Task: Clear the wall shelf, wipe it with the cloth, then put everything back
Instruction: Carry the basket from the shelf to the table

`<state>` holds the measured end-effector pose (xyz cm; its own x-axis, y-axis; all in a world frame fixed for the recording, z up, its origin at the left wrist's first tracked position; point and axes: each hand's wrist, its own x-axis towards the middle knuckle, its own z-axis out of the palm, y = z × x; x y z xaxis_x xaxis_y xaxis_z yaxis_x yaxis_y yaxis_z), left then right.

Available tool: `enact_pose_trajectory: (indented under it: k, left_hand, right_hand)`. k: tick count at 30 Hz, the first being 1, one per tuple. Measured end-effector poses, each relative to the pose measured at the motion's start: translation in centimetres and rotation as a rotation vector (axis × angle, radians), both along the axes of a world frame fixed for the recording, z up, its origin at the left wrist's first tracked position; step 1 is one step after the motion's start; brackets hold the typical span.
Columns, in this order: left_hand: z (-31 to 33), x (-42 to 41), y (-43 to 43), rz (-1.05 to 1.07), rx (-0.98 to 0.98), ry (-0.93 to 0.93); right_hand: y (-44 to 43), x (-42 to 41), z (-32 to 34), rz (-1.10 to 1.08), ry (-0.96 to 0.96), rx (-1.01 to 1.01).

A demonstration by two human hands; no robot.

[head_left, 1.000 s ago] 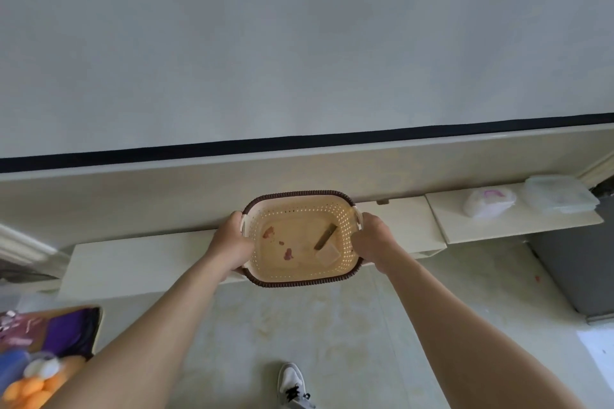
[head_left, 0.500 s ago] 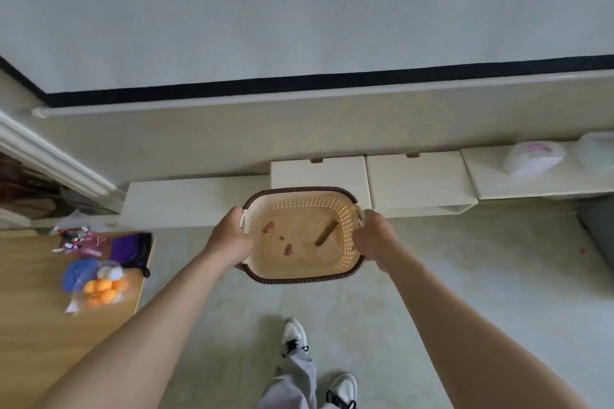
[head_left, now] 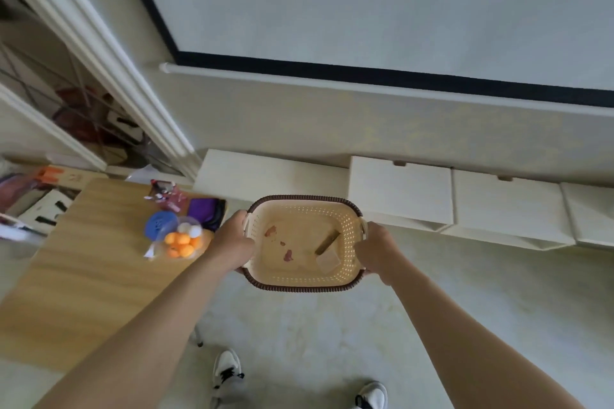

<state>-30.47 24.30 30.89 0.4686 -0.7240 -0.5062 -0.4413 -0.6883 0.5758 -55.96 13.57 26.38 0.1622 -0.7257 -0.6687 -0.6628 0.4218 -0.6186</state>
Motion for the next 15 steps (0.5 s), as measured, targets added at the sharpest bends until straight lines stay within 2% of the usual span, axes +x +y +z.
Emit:
enact_pose_trajectory:
  k: [10, 15]
  left_hand:
    - [-3.7, 24.7, 8.4, 0.091, 0.021, 0.014]
    - [-6.4, 34.1, 12.8, 0.159, 0.099, 0.024]
  right_hand:
    - [7.2, 25.8, -4.1, 0.067, 0.068, 0.006]
    - [12.2, 35.3, -6.3, 0.097, 0.053, 0.063]
